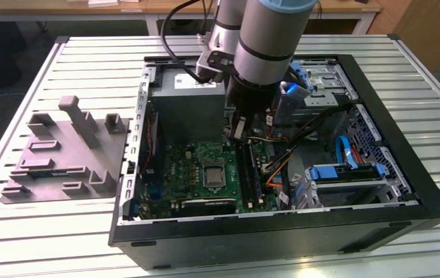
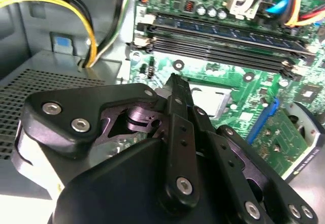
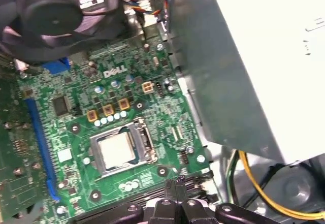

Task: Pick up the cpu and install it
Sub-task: 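Install the first cpu locking lever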

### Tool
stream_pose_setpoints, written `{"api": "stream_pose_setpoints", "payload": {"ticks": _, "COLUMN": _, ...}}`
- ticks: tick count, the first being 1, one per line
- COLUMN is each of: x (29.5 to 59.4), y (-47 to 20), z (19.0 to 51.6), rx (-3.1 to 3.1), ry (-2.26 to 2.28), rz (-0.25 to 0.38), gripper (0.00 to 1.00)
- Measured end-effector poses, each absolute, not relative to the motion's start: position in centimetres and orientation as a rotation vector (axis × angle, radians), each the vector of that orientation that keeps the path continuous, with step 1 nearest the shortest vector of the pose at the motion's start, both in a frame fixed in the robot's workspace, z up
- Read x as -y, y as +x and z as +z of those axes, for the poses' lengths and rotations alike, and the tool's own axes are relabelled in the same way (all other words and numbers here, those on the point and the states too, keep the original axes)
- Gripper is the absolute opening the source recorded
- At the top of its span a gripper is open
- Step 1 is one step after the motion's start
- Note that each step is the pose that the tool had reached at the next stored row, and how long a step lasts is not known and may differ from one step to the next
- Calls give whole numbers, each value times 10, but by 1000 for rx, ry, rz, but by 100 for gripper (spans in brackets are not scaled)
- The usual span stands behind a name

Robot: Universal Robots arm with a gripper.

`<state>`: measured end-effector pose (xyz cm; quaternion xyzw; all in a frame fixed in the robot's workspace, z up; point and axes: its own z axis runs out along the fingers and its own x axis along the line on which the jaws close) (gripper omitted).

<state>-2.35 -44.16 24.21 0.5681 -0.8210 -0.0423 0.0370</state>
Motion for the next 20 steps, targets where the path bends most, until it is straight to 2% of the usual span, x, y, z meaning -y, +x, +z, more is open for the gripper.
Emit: {"api": "stream_pose_setpoints", "payload": {"ticks": 20, "x": 426, "y": -29, "z": 238, "rx": 2497, "ry": 1775, "rz": -128, "gripper": 11}}
